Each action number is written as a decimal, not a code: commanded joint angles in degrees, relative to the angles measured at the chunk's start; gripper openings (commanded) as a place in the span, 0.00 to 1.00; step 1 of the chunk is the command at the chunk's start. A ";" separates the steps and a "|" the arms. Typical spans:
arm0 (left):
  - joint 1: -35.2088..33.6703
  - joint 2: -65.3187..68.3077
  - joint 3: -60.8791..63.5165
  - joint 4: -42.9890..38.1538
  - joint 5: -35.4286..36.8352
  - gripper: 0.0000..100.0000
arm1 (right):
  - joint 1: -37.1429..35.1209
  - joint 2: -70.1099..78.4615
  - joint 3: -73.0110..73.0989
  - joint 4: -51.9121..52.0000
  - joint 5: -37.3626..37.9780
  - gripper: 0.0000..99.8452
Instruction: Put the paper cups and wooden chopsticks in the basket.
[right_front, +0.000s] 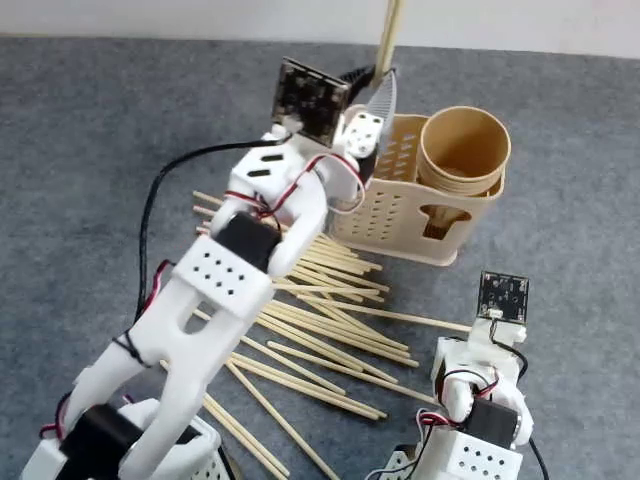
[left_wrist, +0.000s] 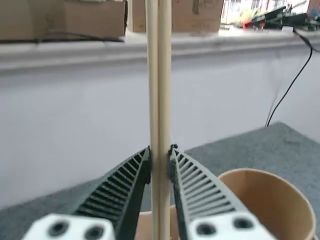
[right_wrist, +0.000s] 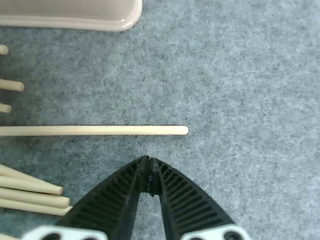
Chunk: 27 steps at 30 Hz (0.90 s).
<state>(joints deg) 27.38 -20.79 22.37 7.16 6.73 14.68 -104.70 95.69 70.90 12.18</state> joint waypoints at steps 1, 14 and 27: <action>1.19 0.84 -3.91 -1.32 0.44 0.00 | 0.84 -0.66 6.81 -0.57 0.00 0.01; 0.13 0.84 -3.91 9.14 0.26 0.08 | 0.84 -0.66 6.81 -0.57 0.00 0.01; -2.51 -8.13 -9.36 27.52 0.44 0.08 | 0.84 -0.66 6.81 -0.57 0.00 0.01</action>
<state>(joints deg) 25.36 -22.73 18.68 25.71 6.73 14.68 -104.70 95.69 70.90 12.18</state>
